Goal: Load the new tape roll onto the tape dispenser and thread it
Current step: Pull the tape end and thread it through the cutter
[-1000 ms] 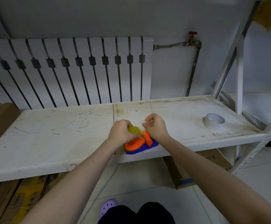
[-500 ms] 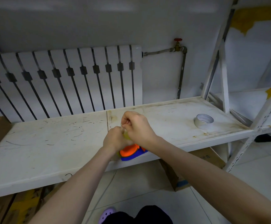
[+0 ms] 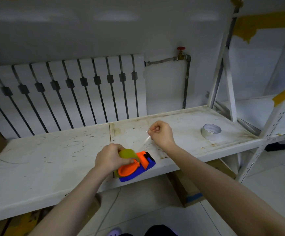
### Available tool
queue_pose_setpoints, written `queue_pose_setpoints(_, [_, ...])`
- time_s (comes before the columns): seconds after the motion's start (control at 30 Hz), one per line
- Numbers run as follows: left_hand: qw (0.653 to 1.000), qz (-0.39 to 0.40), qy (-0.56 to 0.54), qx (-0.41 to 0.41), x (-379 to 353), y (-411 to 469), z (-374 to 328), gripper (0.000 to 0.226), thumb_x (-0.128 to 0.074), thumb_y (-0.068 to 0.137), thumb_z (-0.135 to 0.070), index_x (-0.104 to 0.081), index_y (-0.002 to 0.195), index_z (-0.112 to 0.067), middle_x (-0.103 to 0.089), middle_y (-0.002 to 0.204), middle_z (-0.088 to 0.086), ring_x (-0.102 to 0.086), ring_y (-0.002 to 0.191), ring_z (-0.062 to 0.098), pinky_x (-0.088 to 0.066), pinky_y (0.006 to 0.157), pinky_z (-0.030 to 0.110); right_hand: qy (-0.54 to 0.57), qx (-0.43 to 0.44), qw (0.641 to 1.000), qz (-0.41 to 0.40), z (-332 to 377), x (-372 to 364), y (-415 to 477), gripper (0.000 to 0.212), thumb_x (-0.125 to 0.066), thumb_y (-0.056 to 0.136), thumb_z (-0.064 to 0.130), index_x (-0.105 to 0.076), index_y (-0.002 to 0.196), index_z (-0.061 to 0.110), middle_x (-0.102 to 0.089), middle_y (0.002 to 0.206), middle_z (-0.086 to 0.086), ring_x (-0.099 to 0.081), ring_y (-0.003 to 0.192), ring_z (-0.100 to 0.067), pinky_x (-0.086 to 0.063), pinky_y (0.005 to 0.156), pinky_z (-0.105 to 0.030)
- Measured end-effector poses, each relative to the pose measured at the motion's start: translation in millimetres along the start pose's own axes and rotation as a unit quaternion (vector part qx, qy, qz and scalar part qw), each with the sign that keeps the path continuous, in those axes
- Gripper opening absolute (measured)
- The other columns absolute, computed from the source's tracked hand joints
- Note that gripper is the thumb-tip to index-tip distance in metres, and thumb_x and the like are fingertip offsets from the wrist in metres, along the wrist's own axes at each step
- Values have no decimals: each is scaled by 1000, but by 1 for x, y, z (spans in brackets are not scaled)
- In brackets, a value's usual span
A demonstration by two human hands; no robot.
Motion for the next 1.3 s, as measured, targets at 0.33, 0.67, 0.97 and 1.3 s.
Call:
queue_pose_setpoints(0.33, [1000, 23, -9, 6, 1, 4, 10, 64, -74, 69, -50, -57, 123, -19, -62, 124, 3, -57, 111, 22, -52, 86, 35, -11, -89, 996, -15, -50, -12, 2, 20, -62, 82, -1, -55, 72, 15, -55, 69, 1, -56, 70, -14, -55, 79, -36])
queue_pose_setpoints(0.67, [999, 14, 50, 0, -10, 8, -16, 62, -73, 66, -52, -58, 119, -22, -59, 125, 1, -55, 113, 23, -51, 87, 37, -10, -22, 1000, -15, -30, -5, -1, 9, -61, 84, 4, -57, 84, 12, -53, 70, 4, -51, 64, -7, -43, 60, -16])
queue_pose_setpoints(0.97, [997, 4, 71, 16, -9, 6, -23, 53, -73, 68, -46, -59, 114, -22, -60, 119, 1, -56, 108, 25, -50, 81, 36, -28, 90, 995, 40, 8, -3, -15, 14, -61, 85, 4, -55, 83, 16, -54, 77, 8, -49, 70, -4, -43, 66, -13])
queue_pose_setpoints(1.3, [996, -9, 93, 12, -6, -5, -26, 46, -72, 68, -45, -59, 106, -25, -63, 108, -2, -59, 101, 21, -46, 83, 35, -124, 278, 945, 117, 58, -23, -60, 10, -55, 84, -1, -58, 83, 8, -55, 84, 1, -53, 78, -14, -48, 71, -24])
Point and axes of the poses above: each hand's wrist, its own y-axis towards the middle knuckle, its own x-axis out of the back of the hand, z = x × y, the point moved 5 cm from there along y, towards the middle knuckle
